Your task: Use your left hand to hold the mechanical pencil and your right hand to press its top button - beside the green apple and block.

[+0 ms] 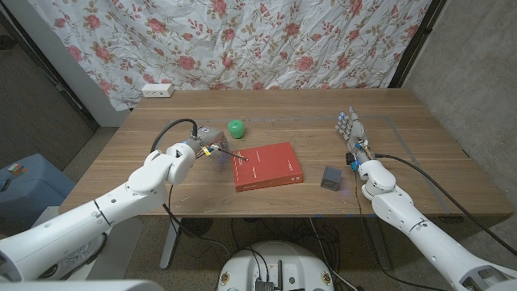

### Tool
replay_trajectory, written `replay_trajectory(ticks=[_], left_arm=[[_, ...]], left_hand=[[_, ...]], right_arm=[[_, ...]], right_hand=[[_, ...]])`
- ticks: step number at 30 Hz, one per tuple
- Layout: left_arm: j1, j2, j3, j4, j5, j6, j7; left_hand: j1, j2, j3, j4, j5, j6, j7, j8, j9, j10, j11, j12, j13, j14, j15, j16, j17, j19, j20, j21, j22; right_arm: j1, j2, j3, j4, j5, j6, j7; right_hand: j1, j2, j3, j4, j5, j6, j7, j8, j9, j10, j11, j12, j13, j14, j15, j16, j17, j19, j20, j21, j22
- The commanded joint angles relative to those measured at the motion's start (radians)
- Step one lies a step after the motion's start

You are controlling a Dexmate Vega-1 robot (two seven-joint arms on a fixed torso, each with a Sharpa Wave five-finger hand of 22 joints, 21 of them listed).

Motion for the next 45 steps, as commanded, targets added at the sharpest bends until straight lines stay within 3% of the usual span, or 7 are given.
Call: replay_trajectory(ticks=[1,28,45], left_arm=[[0.0,-0.008,0.011,0.013,0.028,0.018,0.028],[-0.014,-0.026,0.022,0.036,0.044,0.018,0.05],[-0.024,-0.031,0.028,0.051,0.046,0.016,0.046]], left_hand=[[0.018,0.005,-0.004,-0.001,0.005,0.021,0.001,0.007,0.002,0.019,0.001,0.003,0.004,0.014,-0.173,0.001,0.002,0.013,-0.074,0.008,0.004],[0.062,0.03,-0.009,0.001,0.004,0.093,0.015,0.009,0.004,0.09,0.001,0.003,0.006,0.05,-0.176,0.0,0.003,0.05,-0.079,0.011,0.006],[0.073,0.05,-0.025,0.004,0.001,0.173,0.025,0.023,0.009,0.184,0.0,0.011,0.009,0.077,-0.177,0.0,0.003,0.087,-0.08,0.015,0.007]], right_arm=[[-0.002,0.001,0.0,-0.003,0.001,-0.001,-0.001],[-0.005,-0.001,-0.001,-0.007,-0.001,-0.002,-0.001],[0.002,0.003,-0.004,0.0,-0.001,-0.008,-0.001]], right_hand=[[-0.012,0.003,0.008,0.002,0.005,0.014,0.0,0.008,0.004,0.01,0.0,0.005,0.001,0.007,-0.003,0.007,0.0,0.005,-0.002,0.006,0.002],[-0.019,0.002,0.014,0.002,0.005,0.025,-0.005,0.006,0.004,0.014,0.002,0.004,0.001,0.01,-0.002,0.008,-0.003,0.008,-0.002,0.005,0.002],[-0.022,0.002,0.018,0.002,0.006,0.026,-0.006,0.005,0.004,0.014,0.002,0.002,0.001,0.01,-0.002,0.007,-0.005,0.009,-0.002,0.005,0.002]])
